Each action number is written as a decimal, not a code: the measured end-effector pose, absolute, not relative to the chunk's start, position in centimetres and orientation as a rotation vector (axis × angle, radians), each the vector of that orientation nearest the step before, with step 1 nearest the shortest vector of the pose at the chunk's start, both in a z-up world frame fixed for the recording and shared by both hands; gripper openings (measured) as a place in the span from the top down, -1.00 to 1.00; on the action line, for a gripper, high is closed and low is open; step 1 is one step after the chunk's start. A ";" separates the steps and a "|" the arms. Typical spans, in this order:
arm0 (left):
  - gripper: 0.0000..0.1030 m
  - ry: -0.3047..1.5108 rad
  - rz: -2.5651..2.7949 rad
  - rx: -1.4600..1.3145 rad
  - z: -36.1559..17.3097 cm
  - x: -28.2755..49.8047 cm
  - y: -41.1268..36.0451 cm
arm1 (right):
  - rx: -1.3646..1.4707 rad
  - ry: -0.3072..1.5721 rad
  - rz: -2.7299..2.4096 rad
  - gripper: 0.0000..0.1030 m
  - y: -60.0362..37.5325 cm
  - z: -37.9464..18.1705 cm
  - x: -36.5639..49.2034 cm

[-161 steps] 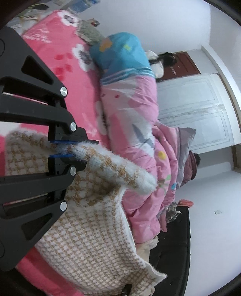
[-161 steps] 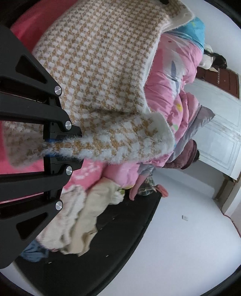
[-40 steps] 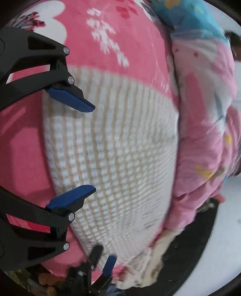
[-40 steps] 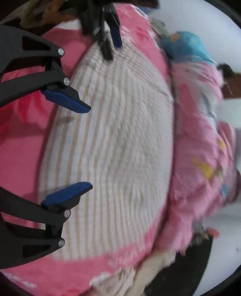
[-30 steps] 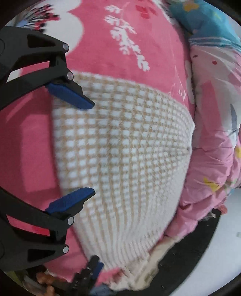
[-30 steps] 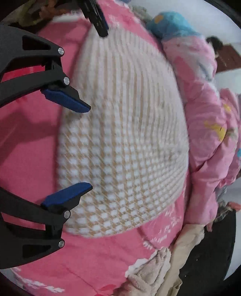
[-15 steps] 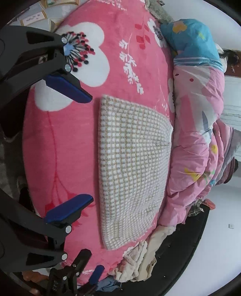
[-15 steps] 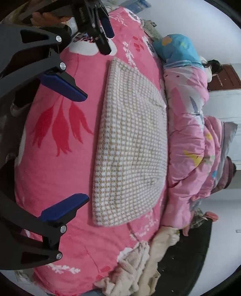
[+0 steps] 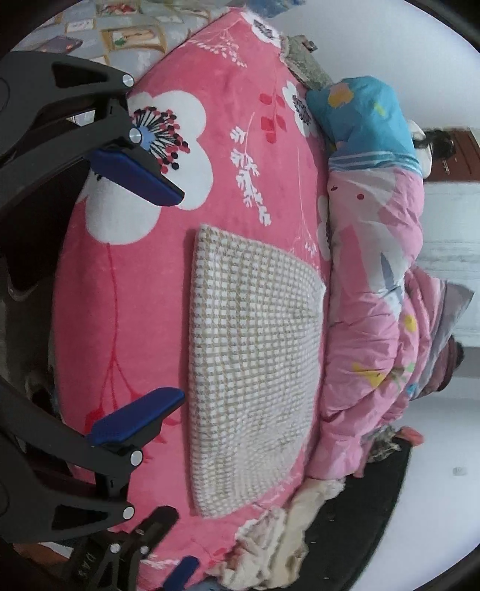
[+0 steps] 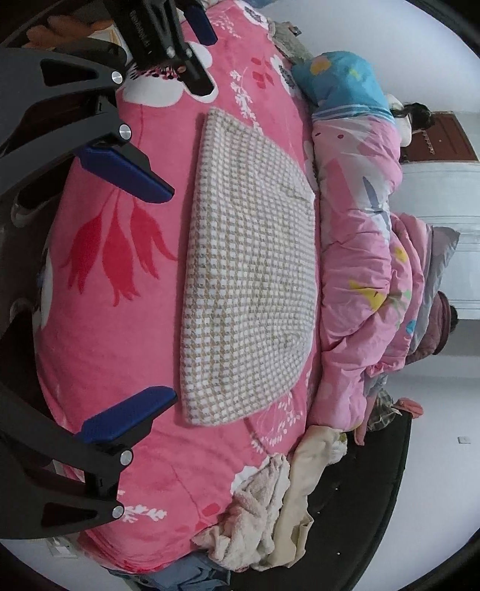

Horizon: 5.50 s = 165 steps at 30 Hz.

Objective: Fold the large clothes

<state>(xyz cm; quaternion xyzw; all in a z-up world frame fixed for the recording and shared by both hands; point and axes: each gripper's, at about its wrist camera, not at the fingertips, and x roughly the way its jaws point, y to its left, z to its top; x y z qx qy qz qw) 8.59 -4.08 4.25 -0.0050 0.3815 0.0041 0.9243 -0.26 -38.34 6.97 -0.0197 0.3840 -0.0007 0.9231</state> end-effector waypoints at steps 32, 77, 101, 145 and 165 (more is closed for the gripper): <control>-0.85 0.839 0.015 -0.042 3.6 8.5 -4.4 | -0.062 0.842 0.000 -0.88 -38.0 6.6 -0.4; -0.85 0.830 0.019 -0.040 4.0 8.6 -4.1 | -0.065 0.844 -0.008 -0.88 -37.9 6.5 -0.7; -0.85 0.817 0.034 -0.041 4.4 8.4 -4.0 | -0.075 0.840 -0.009 -0.88 -37.5 6.8 -0.6; -0.85 0.813 0.033 -0.038 4.4 8.4 -4.0 | -0.078 0.840 -0.010 -0.88 -37.4 6.8 -0.7; -0.85 0.813 0.035 -0.038 4.4 8.4 -3.8 | -0.081 0.840 -0.008 -0.88 -37.1 6.9 -0.7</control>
